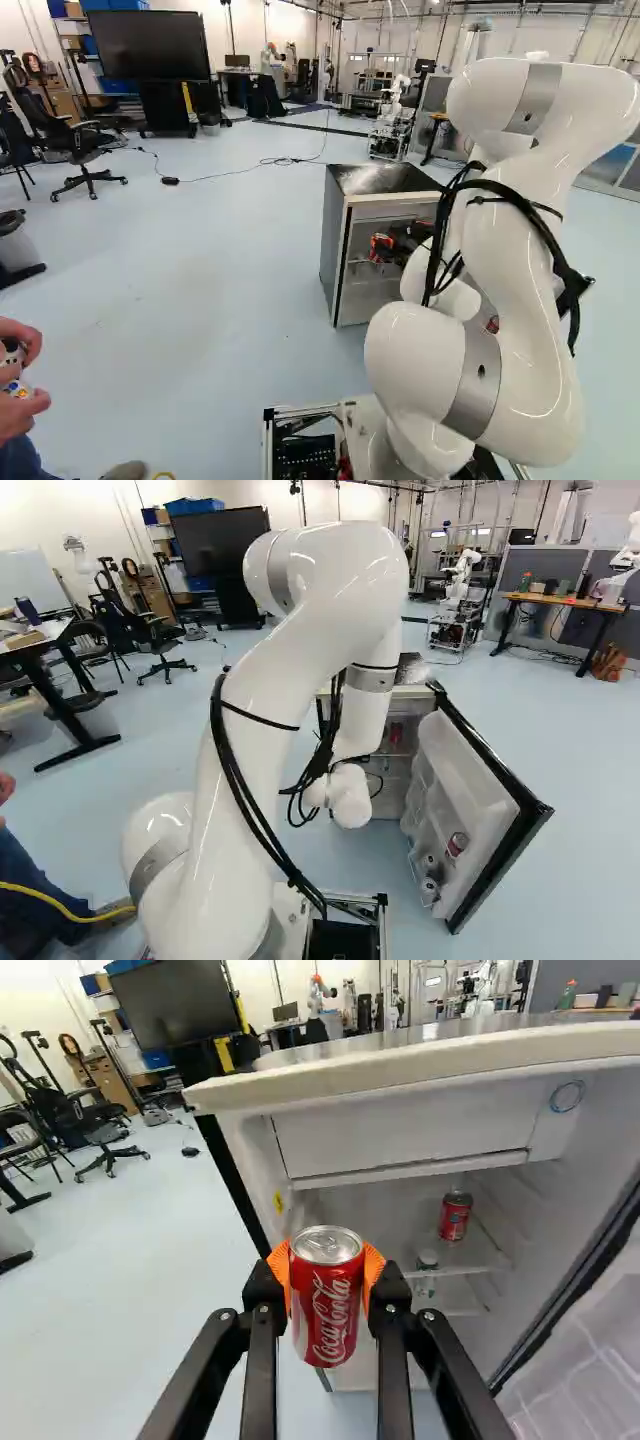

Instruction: Grab a drink from the fridge

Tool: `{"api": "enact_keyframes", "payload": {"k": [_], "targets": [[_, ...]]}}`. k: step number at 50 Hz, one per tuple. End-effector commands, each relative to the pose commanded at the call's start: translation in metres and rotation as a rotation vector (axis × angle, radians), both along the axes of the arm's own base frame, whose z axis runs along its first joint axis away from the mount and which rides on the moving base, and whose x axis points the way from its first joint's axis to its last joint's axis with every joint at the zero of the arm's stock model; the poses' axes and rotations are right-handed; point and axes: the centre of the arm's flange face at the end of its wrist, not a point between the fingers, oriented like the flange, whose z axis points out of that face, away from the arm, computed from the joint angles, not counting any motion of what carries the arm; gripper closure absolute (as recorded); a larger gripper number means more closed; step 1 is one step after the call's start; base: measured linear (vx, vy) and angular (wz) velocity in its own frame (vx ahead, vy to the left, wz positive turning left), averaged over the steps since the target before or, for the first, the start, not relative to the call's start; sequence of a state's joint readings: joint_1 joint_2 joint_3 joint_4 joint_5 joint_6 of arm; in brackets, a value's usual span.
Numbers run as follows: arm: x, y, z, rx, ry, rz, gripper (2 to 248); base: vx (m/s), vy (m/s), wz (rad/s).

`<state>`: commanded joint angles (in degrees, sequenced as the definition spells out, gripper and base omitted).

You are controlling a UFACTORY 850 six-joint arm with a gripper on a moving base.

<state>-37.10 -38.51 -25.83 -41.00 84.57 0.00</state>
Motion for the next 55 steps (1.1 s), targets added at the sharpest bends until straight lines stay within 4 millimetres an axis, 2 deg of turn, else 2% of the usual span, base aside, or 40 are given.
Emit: {"api": "enact_keyframes", "payload": {"k": [9,28,42,55], "targets": [[-0.009,0.001,0.014,-0.005,-0.036,-0.019,158,0.0,0.0,0.0],[-0.01,0.0,0.041,-0.032,-0.133,-0.044,158,0.0,0.0,0.0],[-0.01,0.0,0.042,-0.032,-0.134,-0.044,158,0.0,0.0,0.0],[-0.005,-0.001,0.052,-0.05,-0.159,-0.036,158,0.0,0.0,0.0]]}}
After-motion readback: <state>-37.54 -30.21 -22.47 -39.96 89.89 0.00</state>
